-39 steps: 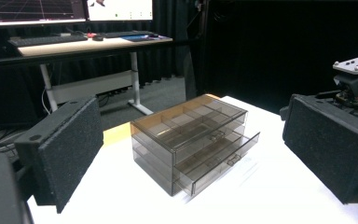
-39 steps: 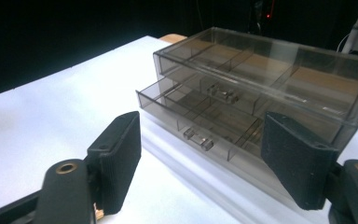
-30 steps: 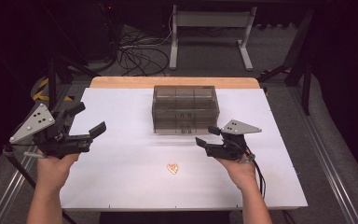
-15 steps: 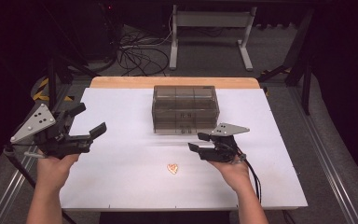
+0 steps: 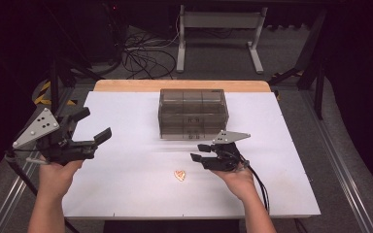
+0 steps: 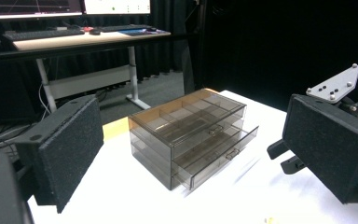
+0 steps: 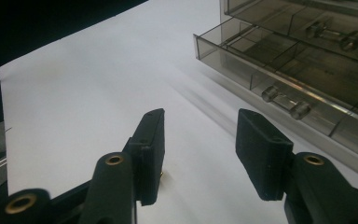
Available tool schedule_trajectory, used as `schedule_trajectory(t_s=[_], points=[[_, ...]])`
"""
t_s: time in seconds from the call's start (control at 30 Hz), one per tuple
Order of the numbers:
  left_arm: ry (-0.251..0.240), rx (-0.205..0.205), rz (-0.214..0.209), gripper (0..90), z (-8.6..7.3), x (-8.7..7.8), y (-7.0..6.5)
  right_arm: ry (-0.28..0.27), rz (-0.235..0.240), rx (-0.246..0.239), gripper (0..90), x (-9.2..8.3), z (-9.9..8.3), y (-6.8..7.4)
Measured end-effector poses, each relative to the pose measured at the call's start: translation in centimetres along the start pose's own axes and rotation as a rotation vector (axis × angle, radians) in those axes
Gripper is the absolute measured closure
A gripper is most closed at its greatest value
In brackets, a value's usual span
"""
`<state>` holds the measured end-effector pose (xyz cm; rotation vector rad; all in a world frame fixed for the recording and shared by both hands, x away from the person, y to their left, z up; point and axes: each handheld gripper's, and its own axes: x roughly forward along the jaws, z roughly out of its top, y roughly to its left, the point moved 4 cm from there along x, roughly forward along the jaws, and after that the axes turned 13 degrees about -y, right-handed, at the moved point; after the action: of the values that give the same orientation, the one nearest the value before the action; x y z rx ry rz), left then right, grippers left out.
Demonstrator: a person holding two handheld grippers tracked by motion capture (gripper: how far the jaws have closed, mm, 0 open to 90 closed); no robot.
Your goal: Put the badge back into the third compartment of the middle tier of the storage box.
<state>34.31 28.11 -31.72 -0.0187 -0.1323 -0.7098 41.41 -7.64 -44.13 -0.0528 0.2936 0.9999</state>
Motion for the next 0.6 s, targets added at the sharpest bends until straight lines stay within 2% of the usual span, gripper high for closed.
schedule_trajectory(t_s=[0.6], points=[[0.011, 0.000, -0.004, 6.2, -0.1, 0.1, -0.1, 0.074, 0.060, 0.022, 61.9, 1.6, -1.3, 0.8]])
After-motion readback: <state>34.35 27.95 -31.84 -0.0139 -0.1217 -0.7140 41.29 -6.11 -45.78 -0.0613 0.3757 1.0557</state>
